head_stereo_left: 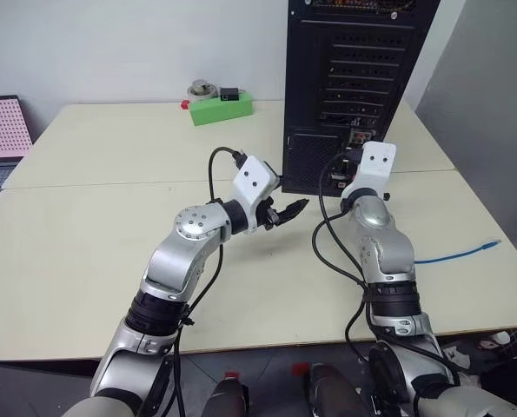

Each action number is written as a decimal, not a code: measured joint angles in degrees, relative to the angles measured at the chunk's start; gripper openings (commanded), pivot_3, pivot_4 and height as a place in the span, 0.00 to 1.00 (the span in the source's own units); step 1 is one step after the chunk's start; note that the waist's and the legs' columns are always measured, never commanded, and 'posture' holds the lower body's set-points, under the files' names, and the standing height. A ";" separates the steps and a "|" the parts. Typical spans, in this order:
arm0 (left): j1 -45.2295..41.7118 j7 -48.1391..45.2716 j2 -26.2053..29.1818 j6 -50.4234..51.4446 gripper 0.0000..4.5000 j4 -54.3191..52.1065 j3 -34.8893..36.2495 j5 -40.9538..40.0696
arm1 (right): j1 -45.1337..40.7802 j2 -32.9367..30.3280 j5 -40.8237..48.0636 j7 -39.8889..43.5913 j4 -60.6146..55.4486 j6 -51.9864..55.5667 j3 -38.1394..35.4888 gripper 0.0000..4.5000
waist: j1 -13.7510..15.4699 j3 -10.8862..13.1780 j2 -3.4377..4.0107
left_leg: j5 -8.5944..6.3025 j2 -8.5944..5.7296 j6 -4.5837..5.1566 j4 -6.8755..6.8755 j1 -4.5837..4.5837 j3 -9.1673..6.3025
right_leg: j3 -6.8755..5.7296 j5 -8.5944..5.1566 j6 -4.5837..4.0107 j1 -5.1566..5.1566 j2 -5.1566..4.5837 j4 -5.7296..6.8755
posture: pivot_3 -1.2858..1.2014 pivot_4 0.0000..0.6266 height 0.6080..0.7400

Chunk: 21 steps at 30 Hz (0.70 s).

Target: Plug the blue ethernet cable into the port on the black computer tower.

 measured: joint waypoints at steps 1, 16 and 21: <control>0.00 0.08 0.00 0.00 0.72 0.00 0.06 0.01 | -0.05 -0.01 0.03 0.10 0.08 0.00 -0.01 0.00 | -0.03 0.00 0.00 | 0.00 0.00 0.00 0.00 0.00 0.00 | 0.01 0.01 0.01 0.00 0.00 0.00 | 0.52 0.24 1.00; 0.05 0.79 1.29 -0.15 0.72 1.13 0.90 1.02 | 4.52 -1.36 0.64 3.47 -6.88 1.75 -0.70 0.74 | 0.10 0.00 0.00 | 0.01 -0.01 0.00 -0.13 -0.17 -0.02 | -0.01 0.02 0.01 -0.14 -0.03 -0.09 | 0.52 0.24 1.00; 1.21 0.78 2.88 0.34 0.72 1.45 2.29 1.02 | 9.95 -2.84 0.73 5.47 -16.99 6.33 0.11 0.96 | 0.12 0.01 0.01 | 0.01 -0.01 0.00 -0.16 -0.21 -0.02 | 0.00 0.02 0.01 -0.21 -0.03 -0.10 | 0.52 0.24 1.00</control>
